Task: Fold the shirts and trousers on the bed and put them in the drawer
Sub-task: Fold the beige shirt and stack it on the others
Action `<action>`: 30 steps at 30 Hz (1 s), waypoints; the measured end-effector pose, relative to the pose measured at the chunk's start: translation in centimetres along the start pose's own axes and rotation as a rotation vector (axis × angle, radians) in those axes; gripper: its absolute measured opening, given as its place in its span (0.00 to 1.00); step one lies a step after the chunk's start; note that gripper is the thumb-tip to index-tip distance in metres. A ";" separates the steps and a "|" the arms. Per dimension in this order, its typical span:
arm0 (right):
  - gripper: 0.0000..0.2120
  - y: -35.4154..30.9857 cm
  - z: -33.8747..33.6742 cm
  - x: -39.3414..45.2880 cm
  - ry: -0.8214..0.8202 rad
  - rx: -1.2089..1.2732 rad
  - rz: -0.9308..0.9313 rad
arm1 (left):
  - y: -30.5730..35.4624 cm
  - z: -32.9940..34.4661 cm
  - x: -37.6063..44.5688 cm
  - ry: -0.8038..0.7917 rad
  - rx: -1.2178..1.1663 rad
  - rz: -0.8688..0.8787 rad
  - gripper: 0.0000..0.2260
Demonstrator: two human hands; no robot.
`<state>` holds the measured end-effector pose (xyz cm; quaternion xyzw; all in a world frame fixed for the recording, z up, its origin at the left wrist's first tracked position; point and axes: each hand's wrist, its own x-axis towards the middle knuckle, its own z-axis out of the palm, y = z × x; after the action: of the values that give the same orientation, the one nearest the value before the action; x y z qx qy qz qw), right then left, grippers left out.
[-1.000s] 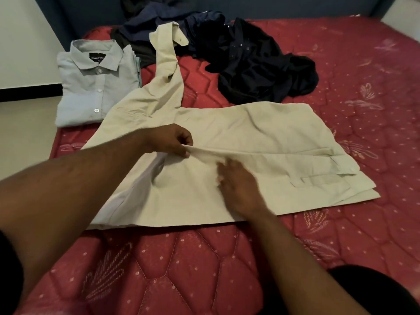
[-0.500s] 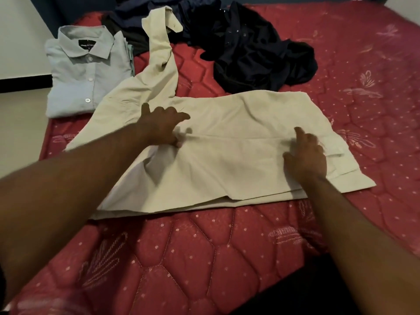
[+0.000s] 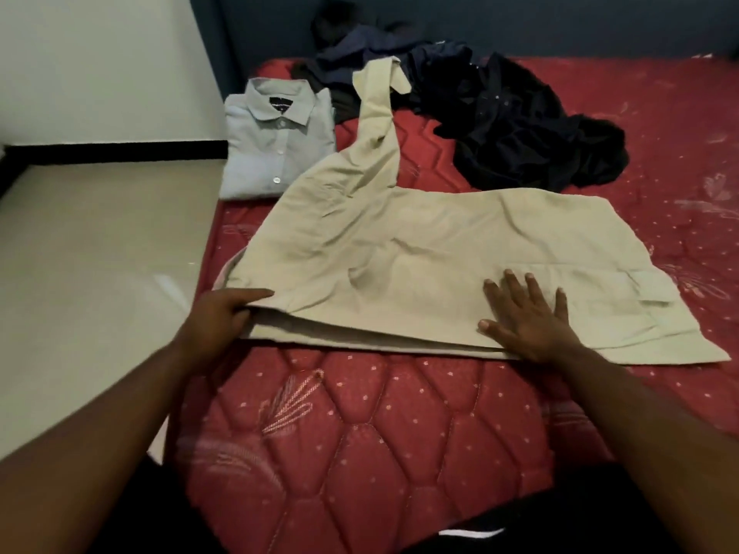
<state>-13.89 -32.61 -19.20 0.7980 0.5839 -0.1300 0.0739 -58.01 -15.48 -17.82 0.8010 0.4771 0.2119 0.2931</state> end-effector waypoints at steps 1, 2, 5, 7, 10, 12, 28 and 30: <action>0.39 -1.9 -0.1 0.0 0.015 0.010 -0.053 | -0.2 -0.3 -0.1 0.017 -0.022 -0.030 0.30; 0.41 -3.3 0.0 -0.1 0.004 0.015 -0.096 | -0.4 0.1 0.0 0.022 -0.035 -0.028 0.29; 0.42 -6.4 1.4 0.0 -0.105 -0.003 -0.163 | -2.1 0.8 -1.4 0.025 0.016 0.026 0.26; 0.41 -6.7 1.2 0.0 -0.117 -0.031 -0.145 | -2.4 0.9 -1.8 0.070 0.008 0.057 0.26; 0.43 -7.8 0.2 0.2 -0.035 0.001 -0.136 | -1.4 1.0 -2.0 0.128 0.142 0.266 0.22; 0.42 -10.3 -0.4 1.0 0.031 0.050 -0.180 | -1.2 1.6 -2.1 0.119 0.235 0.403 0.17; 0.48 -19.9 2.6 4.0 0.129 -0.014 -0.209 | 5.4 4.4 -0.7 0.184 0.301 0.352 0.19; 0.48 -19.6 2.6 3.9 0.138 -0.018 -0.229 | 5.7 6.8 -0.4 -0.037 0.562 0.266 0.23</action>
<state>-31.74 -23.73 -22.11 0.7326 0.6758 -0.0771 0.0251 -50.31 -19.82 -19.05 0.9099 0.4024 0.0934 0.0384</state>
